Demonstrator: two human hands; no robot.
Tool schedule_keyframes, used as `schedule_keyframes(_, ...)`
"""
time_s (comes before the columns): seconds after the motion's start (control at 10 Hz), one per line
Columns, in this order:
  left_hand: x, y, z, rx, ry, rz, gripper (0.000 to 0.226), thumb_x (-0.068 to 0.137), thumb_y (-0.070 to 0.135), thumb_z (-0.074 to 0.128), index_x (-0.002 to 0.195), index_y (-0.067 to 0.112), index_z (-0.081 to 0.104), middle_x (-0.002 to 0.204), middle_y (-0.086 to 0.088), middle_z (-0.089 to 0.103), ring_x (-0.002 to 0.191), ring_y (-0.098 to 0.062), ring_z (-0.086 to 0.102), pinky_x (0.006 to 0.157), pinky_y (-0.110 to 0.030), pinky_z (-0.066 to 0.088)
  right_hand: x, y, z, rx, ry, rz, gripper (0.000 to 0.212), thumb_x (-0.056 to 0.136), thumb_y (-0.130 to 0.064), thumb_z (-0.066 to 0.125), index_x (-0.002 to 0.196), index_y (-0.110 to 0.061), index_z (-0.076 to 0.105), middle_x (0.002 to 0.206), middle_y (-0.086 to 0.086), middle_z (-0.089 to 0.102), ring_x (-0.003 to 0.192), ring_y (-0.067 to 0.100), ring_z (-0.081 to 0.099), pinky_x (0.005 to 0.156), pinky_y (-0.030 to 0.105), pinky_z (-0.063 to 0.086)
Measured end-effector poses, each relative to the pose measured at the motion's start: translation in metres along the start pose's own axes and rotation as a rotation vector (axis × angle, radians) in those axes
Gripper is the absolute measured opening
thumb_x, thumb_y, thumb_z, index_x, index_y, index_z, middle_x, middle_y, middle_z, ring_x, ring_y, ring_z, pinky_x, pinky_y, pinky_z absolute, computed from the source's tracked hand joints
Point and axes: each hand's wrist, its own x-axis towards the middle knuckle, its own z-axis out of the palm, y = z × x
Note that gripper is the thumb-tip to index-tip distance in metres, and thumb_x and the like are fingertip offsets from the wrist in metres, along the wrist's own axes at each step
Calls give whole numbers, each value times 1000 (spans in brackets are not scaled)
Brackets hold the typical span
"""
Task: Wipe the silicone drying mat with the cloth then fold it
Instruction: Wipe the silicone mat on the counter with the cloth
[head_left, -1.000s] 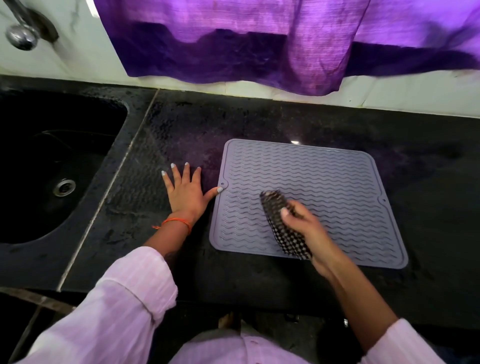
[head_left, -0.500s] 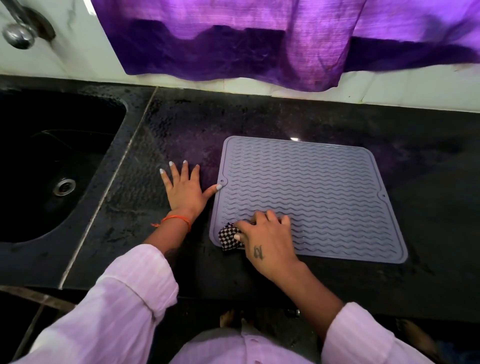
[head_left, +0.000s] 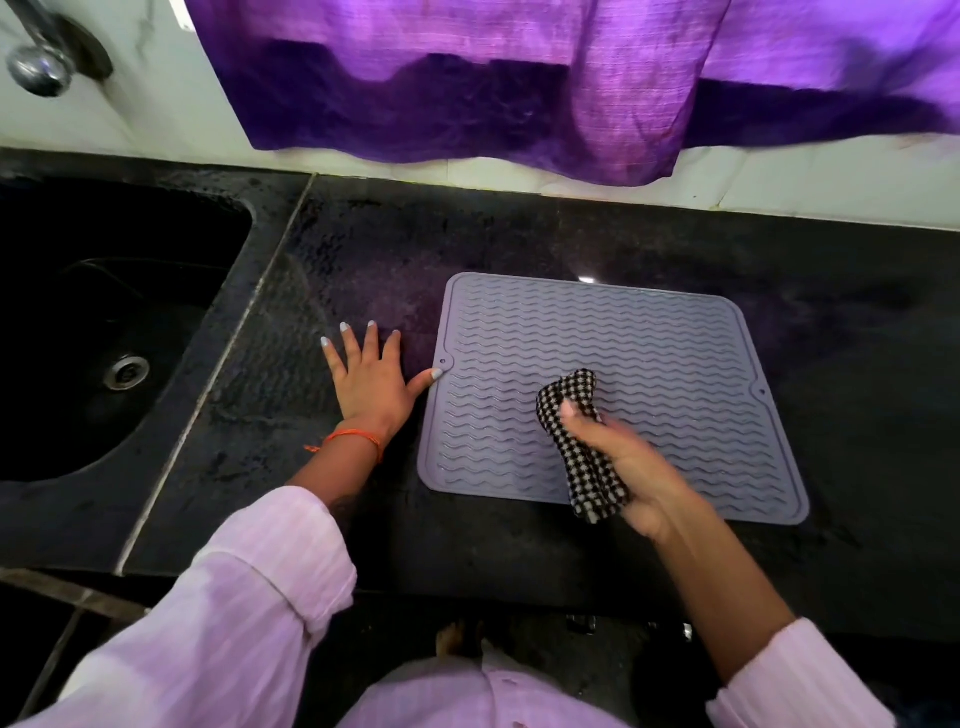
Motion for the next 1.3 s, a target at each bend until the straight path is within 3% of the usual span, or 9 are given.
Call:
schedule_keyframes(0.1, 0, 0, 0, -4, 4, -1, 84, 83, 72, 32, 147, 17, 26, 157, -12, 13, 144, -37, -7, 110, -53, -17, 2, 4, 2, -160, 90, -76, 62, 65, -14, 82, 117, -15, 49, 95, 5, 64, 58, 11, 63, 47, 23, 48)
schedule_keyframes(0.2, -1, 0, 0, -4, 6, -1, 85, 83, 72, 31, 147, 17, 27, 157, -12, 14, 144, -37, -7, 110, -54, -16, -1, -6, -1, -327, -25, -173, 49, 69, -2, 78, 106, -22, 53, 99, 1, 63, 67, 8, 66, 55, 16, 51)
schedule_keyframes(0.3, -1, 0, 1, -10, 7, 2, 85, 83, 72, 31, 147, 17, 27, 157, -12, 14, 144, -37, -7, 110, -54, -16, 2, -16, -5, -697, -192, -295, 52, 66, -9, 81, 106, -29, 55, 113, -11, 60, 109, 7, 56, 90, 23, 45)
schedule_keyframes(0.5, 0, -2, 4, -12, 10, -8, 85, 82, 73, 32, 147, 17, 28, 157, -12, 15, 144, -37, -7, 110, -54, -16, 13, 1, 6, -1402, -98, -629, 45, 74, -32, 75, 115, -34, 57, 115, -8, 59, 103, 14, 54, 86, 28, 43)
schedule_keyframes(0.7, 0, -2, 3, -17, 15, -10, 85, 82, 73, 33, 147, 17, 28, 157, -12, 15, 144, -37, -6, 110, -54, -15, 10, -13, -20, -1572, -8, -569, 37, 75, -30, 73, 110, -32, 62, 107, -7, 58, 102, 15, 54, 81, 28, 43)
schedule_keyframes(0.9, -1, 0, 2, -33, 14, -10, 83, 84, 70, 35, 147, 17, 28, 157, -12, 15, 144, -37, -6, 111, -54, -14, -3, -26, -50, -540, -37, -447, 26, 86, -5, 62, 104, -22, 56, 98, 0, 66, 84, 7, 61, 68, 17, 50)
schedule_keyframes(1.1, -3, 2, 0, -40, 21, -7, 80, 85, 68, 37, 146, 16, 29, 157, -12, 14, 144, -37, -7, 111, -54, -14, 6, -15, -31, 47, -102, -272, 28, 86, -30, 57, 107, -13, 58, 91, 0, 65, 76, 9, 60, 61, 18, 51)
schedule_keyframes(1.2, -4, 4, -1, -40, 32, 4, 78, 87, 65, 37, 147, 16, 27, 157, -12, 13, 144, -36, -8, 111, -53, -15, 13, -6, -33, -451, -37, -393, 44, 67, -34, 79, 103, -22, 56, 95, -6, 60, 80, 5, 56, 65, 19, 45)
schedule_keyframes(1.3, -5, 8, -2, -34, 46, 22, 74, 90, 61, 37, 147, 16, 26, 158, -12, 11, 144, -36, -9, 110, -52, -18, 20, 14, -39, -1132, 1, -628, 60, 58, -60, 67, 110, -32, 60, 106, -14, 56, 98, 8, 51, 83, 31, 43)
